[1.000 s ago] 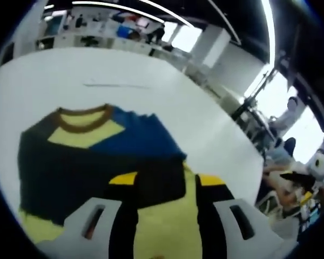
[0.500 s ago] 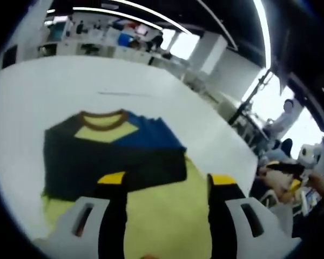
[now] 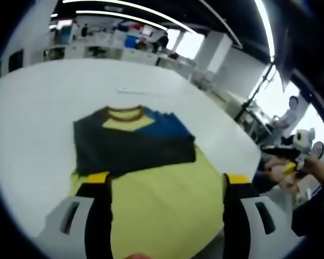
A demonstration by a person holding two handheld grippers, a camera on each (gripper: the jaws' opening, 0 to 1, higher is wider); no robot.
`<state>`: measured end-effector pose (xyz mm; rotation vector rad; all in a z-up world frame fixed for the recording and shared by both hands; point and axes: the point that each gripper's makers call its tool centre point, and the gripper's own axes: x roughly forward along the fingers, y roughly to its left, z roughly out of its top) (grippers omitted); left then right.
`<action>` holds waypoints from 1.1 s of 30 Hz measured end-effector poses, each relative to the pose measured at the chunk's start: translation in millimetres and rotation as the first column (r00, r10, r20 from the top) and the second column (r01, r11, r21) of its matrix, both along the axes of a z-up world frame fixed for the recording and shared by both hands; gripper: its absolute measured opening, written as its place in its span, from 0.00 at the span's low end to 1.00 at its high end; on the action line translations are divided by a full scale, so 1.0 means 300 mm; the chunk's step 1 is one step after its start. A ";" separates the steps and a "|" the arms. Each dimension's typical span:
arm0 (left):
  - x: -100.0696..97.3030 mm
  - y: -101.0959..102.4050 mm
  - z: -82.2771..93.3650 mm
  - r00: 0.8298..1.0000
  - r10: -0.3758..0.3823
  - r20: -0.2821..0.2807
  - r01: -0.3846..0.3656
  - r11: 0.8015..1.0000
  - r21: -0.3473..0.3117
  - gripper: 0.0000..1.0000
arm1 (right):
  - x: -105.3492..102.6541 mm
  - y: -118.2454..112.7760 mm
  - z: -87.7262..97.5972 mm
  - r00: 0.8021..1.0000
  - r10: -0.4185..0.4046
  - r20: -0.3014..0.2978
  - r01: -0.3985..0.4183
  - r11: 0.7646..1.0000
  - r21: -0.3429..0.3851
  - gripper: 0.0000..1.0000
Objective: Fold the garment on the visible template until the final outline fits inside the template.
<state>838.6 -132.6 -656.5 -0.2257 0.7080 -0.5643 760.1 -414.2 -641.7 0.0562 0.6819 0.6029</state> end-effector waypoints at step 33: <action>-0.297 0.265 0.135 0.992 0.126 0.020 -0.125 0.991 -0.047 0.99 | -0.006 0.100 0.043 0.998 0.052 0.026 -0.052 0.999 -0.014 0.96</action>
